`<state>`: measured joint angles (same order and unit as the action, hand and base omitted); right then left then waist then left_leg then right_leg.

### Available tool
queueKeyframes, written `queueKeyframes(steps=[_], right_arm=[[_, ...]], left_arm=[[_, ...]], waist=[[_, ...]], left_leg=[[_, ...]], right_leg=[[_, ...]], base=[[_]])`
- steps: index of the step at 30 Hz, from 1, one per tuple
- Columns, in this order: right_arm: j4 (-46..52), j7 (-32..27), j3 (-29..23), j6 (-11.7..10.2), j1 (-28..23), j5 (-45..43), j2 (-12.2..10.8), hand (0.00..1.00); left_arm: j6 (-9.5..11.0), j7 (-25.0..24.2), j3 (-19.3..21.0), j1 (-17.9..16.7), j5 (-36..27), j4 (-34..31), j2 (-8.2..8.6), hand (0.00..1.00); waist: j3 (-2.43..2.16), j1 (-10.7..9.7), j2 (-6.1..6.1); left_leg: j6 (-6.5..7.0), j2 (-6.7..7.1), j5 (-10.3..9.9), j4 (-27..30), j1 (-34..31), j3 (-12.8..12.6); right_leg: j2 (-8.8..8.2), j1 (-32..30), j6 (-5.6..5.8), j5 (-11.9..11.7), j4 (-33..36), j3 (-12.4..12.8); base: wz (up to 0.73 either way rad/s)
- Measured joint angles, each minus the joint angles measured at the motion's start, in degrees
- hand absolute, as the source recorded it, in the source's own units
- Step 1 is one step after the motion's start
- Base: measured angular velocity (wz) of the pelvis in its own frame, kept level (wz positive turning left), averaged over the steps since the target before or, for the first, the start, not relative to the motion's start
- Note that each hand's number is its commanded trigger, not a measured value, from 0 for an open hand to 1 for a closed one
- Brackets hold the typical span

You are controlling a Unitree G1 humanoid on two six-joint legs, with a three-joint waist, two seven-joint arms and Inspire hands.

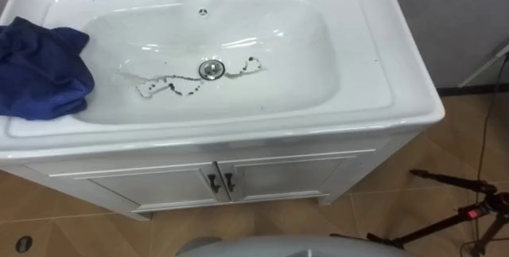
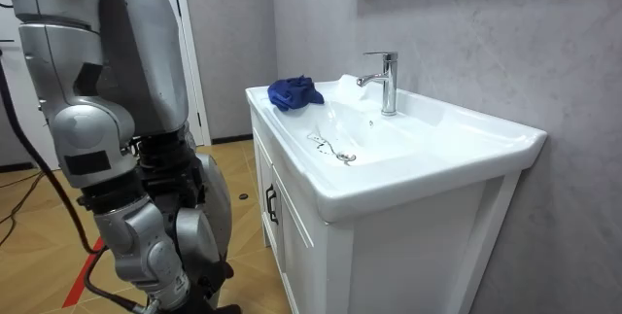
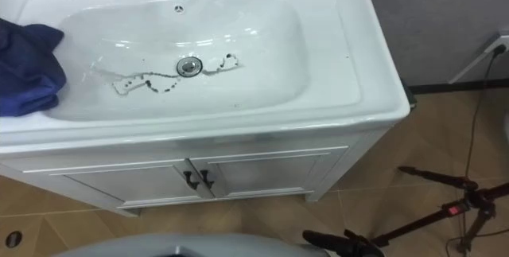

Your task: Wipe basin

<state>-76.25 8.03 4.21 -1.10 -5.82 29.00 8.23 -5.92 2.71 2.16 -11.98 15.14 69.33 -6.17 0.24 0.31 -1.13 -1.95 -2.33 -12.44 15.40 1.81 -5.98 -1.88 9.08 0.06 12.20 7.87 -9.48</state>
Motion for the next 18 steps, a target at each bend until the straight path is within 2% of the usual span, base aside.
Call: queueKeyframes(steps=[12, 18], right_arm=[[-0.45, 0.12, -0.02, 1.36, 0.19, 0.48, 0.08, 0.00], [-1.52, 0.48, -0.98, 2.62, 0.23, 3.15, 0.17, 0.00]], left_arm=[[0.00, 1.43, 0.07, 0.20, -1.34, 0.05, 0.02, 0.00], [-0.08, 2.55, 2.87, -0.32, -7.27, 0.49, 0.00, 0.00]], waist=[[0.11, 0.11, 0.21], [0.23, 0.13, 0.64]], left_leg=[[0.00, 0.01, 0.00, -0.01, 0.10, 0.01], [0.18, 0.04, -0.23, -0.09, 0.94, 0.01]], right_leg=[[0.00, 0.10, 0.00, 0.00, -0.10, 0.05], [-0.09, 0.89, 0.01, 0.41, -0.24, -0.15]], base=[[0.00], [0.00]])
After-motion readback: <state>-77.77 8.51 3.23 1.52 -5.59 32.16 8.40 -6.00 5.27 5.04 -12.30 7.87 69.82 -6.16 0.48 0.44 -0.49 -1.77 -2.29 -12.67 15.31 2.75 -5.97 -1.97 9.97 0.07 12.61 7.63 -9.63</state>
